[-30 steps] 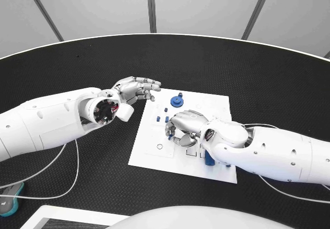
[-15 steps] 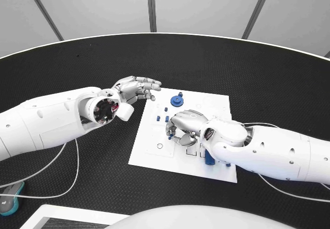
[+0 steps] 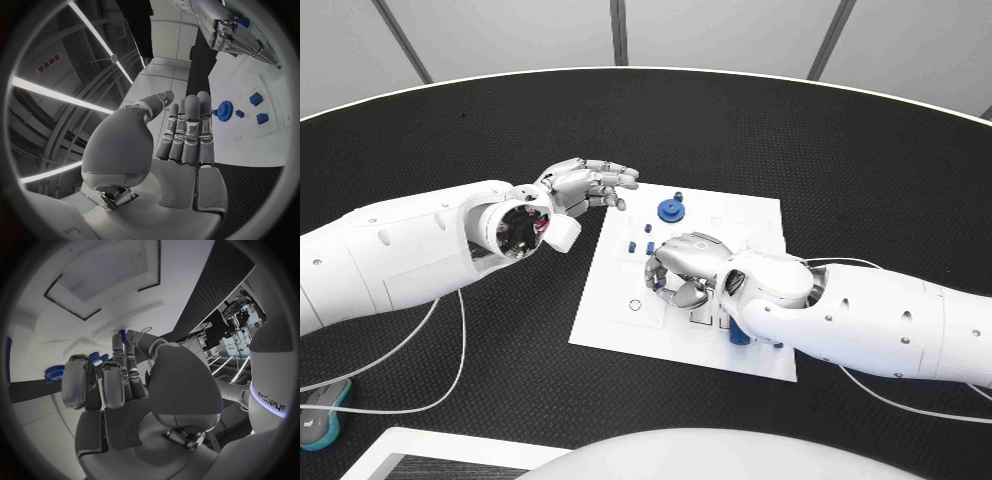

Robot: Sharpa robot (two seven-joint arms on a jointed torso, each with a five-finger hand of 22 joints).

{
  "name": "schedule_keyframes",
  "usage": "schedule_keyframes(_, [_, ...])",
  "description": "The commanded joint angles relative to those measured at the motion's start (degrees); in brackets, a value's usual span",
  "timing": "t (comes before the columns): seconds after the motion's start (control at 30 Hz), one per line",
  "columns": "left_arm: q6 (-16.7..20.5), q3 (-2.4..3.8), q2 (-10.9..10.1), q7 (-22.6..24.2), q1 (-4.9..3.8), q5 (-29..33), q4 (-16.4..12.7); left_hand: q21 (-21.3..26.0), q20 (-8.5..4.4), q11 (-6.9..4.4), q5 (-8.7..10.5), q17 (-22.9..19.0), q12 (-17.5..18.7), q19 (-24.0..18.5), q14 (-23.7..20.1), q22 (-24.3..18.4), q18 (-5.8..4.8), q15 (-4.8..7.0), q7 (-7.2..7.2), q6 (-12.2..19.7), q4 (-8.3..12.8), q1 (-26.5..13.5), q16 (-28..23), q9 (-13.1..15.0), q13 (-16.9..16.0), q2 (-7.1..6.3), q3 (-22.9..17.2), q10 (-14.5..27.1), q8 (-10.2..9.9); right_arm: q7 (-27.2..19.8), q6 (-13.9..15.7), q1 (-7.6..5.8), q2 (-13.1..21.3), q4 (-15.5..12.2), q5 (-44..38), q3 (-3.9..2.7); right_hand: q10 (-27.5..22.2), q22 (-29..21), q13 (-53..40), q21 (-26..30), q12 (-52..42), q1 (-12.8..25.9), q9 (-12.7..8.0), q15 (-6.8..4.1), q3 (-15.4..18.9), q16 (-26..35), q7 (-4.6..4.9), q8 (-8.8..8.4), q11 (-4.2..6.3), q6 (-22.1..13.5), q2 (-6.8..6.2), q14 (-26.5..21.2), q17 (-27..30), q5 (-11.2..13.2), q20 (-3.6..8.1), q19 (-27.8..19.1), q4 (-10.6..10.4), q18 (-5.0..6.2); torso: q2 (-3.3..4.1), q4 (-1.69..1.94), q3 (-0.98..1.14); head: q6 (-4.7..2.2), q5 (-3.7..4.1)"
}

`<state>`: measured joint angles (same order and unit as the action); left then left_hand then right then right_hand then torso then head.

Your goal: Assemble the parts on the task board

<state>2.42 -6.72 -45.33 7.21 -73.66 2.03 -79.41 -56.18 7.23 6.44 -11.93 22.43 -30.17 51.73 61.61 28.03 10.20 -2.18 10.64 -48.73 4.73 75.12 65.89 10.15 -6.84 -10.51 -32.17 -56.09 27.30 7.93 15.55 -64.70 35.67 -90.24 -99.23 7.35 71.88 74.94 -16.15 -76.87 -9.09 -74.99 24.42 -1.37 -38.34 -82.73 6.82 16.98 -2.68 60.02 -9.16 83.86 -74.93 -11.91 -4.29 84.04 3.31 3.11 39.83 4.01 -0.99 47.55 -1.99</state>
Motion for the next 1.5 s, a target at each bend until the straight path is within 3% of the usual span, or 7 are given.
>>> schedule_keyframes(0.03, [-0.01,0.0,0.03,-0.03,0.0,0.0,0.03,0.06,0.17,0.05,-0.05,-0.09,-0.34,0.27,-0.37,-0.06,0.34,-0.01,-0.09,0.27,0.02,0.11,-0.22,-0.08,-0.09,0.44,0.46,0.27,-0.33,0.15,-0.41,0.02,-0.09,0.15,0.0,0.01,0.34,2.54,0.0,0.55,0.42,0.82,0.12,-0.34,0.36,-0.14,0.34,0.2,-0.16,0.12,0.13,3.55,-2.49,-0.28,0.32,0.98,-0.14,0.39,-0.04,-0.01,-0.05,0.0,0.04])
schedule_keyframes(0.13, [-0.05,0.0,0.06,-0.08,0.0,0.0,0.06,0.06,0.17,0.05,-0.05,-0.09,-0.34,0.27,-0.37,-0.06,0.34,-0.01,-0.09,0.27,0.02,0.11,-0.22,-0.08,-0.09,0.44,0.46,0.27,-0.33,0.44,-0.69,0.04,-0.19,0.37,0.0,0.03,-0.21,2.14,0.14,1.04,1.08,1.37,0.06,-0.21,0.74,0.04,0.51,-0.23,-0.33,-0.7,-0.01,3.48,-2.2,-0.2,0.26,0.8,-0.39,0.49,-0.03,0.01,-0.04,0.0,0.04])
schedule_keyframes(0.43, [-0.15,0.0,0.09,-0.27,0.0,0.0,0.14,0.16,0.21,0.07,-0.07,-0.14,-0.41,0.26,-0.43,-0.13,0.35,-0.03,-0.08,0.29,-0.03,0.11,-0.21,-0.07,-0.1,0.55,0.53,0.39,-0.31,0.65,0.42,0.05,-0.12,0.95,0.0,0.08,-6.49,0.28,2.13,3.4,5.25,3.37,-1.6,1.77,0.79,0.88,2.57,-4.32,-2.78,-6.67,-1.57,3.04,-0.78,-0.8,-1.3,-0.06,-1.29,0.91,-0.05,-0.02,-0.02,-0.1,0.11])
schedule_keyframes(0.9, [-0.53,0.0,0.04,-0.58,0.0,0.0,0.25,0.16,0.21,0.07,-0.07,-0.14,-0.41,0.26,-0.43,-0.13,0.35,-0.03,-0.08,0.29,-0.03,0.11,-0.21,-0.07,-0.1,0.55,0.53,0.39,-0.31,0.67,3.21,0.05,2.18,-1.9,-0.01,0.1,-8.02,-0.33,2.82,4.18,5.32,3.52,-1.9,1.72,0.84,1.13,1.85,-5.08,-2.62,-7.69,-2.33,2.9,-0.39,-0.78,-1.51,-0.29,-1.12,1.14,-0.1,-0.02,0.04,-0.22,0.31])
schedule_keyframes(1.2, [-0.71,-0.01,-0.18,-0.63,0.0,0.0,0.31,0.16,0.21,0.07,-0.07,-0.14,-0.41,0.26,-0.43,-0.13,0.35,-0.03,-0.08,0.29,-0.03,0.11,-0.21,-0.07,-0.1,0.55,0.53,0.39,-0.31,2.32,5.37,-0.07,9.05,-8.87,-0.01,0.01,-7.53,-0.31,2.96,4.19,4.73,3.44,-1.72,1.57,0.77,1.17,1.69,-4.66,-2.42,-6.81,-2.13,2.89,-0.31,-0.85,-1.44,-0.21,-1.18,1.15,-0.23,-0.16,-0.02,-0.74,1.1])
schedule_keyframes(1.3, [-0.79,-0.01,-0.25,-0.6,0.0,0.0,0.41,0.16,0.21,0.07,-0.07,-0.14,-0.41,0.26,-0.43,-0.13,0.35,-0.03,-0.08,0.29,-0.03,0.11,-0.21,-0.07,-0.1,0.55,0.53,0.39,-0.31,3.27,5.84,-0.8,12.78,-11.22,0.23,-0.08,-7.25,-0.32,3.11,4.22,4.49,3.98,-1.63,1.51,1.15,1.3,1.59,-4.45,-2.35,-6.29,-2.52,2.85,-0.11,-0.53,-1.39,-0.17,-1.49,1.15,-0.34,-0.23,-0.07,-1.06,1.93])
schedule_keyframes(1.5, [-1.12,-0.02,-0.2,-0.58,0.01,0.0,0.78,0.16,0.21,0.07,-0.07,-0.14,-0.41,0.26,-0.43,-0.13,0.35,-0.03,-0.08,0.29,-0.03,0.11,-0.21,-0.07,-0.1,0.55,0.53,0.39,-0.31,4.04,6.61,-2.72,19.24,-11.72,2.2,-0.16,-7.64,-0.7,3.72,4.74,4.53,5.1,-1.7,1.45,2.12,1.41,1.21,-4.55,-2.28,-6.09,-3.85,2.83,0.06,1.15,-1.32,-0.21,-2.27,1.22,-0.82,-0.6,-0.09,-1.69,3.0])
